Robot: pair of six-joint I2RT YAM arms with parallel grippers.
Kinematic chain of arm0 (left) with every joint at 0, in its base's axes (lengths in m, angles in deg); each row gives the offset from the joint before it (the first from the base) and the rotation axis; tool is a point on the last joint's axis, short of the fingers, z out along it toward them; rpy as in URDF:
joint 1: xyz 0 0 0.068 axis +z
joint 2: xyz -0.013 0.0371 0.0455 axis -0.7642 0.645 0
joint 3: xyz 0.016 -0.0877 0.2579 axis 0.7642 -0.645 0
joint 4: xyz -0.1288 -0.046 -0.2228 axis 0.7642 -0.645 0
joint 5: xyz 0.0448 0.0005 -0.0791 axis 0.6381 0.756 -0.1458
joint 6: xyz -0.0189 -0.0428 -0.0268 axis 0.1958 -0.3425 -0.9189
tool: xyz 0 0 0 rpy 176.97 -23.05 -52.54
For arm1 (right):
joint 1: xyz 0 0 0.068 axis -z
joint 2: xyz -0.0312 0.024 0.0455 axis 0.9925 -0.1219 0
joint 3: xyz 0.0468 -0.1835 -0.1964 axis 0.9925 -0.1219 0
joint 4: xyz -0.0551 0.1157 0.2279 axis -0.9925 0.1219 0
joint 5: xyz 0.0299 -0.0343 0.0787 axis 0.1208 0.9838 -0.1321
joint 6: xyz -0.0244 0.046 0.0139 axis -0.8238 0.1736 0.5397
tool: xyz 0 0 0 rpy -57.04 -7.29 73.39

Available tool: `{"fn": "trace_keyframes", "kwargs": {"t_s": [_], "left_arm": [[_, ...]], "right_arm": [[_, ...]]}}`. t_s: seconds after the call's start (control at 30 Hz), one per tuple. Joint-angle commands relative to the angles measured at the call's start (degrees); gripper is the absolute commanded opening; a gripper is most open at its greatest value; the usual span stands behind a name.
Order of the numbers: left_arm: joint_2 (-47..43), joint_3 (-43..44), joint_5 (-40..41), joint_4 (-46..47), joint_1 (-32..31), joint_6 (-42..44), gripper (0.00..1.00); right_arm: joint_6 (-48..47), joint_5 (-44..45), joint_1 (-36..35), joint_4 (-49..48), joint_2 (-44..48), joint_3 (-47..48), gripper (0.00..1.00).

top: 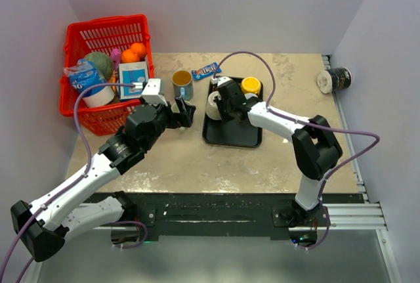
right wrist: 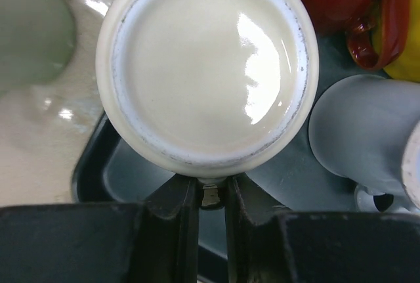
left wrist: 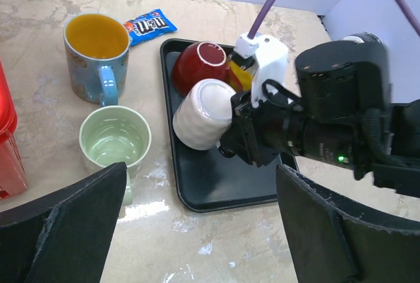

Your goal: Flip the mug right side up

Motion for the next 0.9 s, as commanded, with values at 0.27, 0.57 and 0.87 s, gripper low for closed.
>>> {"fn": "trace_keyframes", "kwargs": {"t_s": [0.27, 0.57, 0.87], "left_arm": [[3.0, 1.4, -3.0, 5.4, 0.0, 2.4, 0.99], [1.3, -0.2, -8.8, 8.5, 0.0, 2.3, 0.99], [-1.7, -3.1, -31.4, 25.1, 0.0, 2.6, 0.99]], "right_arm": [[7.0, -8.2, -0.1, -4.6, 16.5, 2.7, 0.00], [10.8, -11.2, 0.1, -6.2, 25.2, 4.4, 0.00], [19.6, -23.3, 0.2, -17.9, 36.0, 1.3, 0.00]]}}
